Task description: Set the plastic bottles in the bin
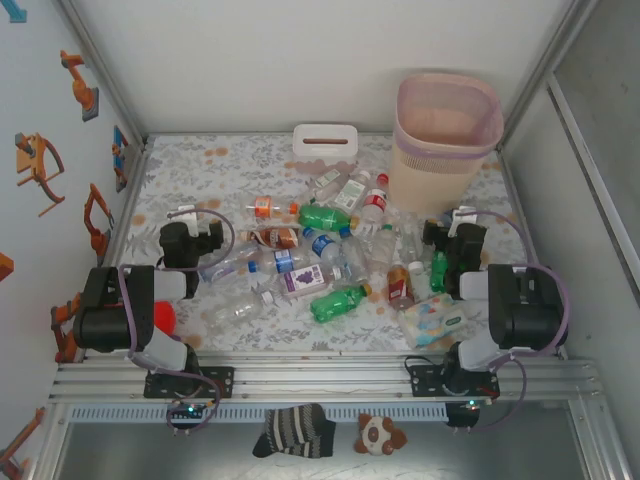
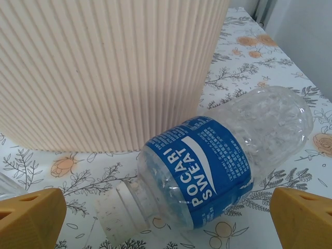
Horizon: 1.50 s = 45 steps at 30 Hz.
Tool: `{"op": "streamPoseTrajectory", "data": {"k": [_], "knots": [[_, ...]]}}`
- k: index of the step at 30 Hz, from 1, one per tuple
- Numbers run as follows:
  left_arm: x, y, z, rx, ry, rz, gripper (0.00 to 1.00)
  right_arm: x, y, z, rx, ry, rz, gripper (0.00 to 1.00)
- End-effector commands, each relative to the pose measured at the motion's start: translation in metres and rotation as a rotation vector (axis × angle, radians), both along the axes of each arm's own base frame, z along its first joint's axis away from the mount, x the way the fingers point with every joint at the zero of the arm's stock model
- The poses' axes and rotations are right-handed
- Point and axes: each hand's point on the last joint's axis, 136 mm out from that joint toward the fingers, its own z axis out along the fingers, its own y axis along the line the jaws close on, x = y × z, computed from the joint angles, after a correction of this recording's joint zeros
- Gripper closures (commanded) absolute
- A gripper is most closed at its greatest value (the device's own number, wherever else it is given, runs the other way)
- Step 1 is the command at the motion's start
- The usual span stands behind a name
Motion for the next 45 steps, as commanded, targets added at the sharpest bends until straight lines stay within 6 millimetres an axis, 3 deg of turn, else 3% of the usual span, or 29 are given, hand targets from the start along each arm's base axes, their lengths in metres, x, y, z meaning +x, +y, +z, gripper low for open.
{"op": "streamPoseTrajectory", "data": {"k": [1,31,40,45], "knots": [[0.006,0.0,0.005,-0.015,-0.015,-0.005,0.04,0.006,-0.001,0.006,0.013,-0.017,-0.003,0.01],[0.007,0.002,0.006,-0.03,-0.004,-0.006,0.04,0.006,-0.001,0.007,0.012,-0.018,-0.001,0.0],[0.003,0.008,0.029,-0.019,0.005,0.044,0.04,-0.001,-0.006,0.033,0.002,0.003,-0.032,0.02],[0.004,0.013,0.037,-0.022,0.093,0.1,0.04,-0.005,-0.005,0.042,0.02,0.061,-0.036,0.05]]}}
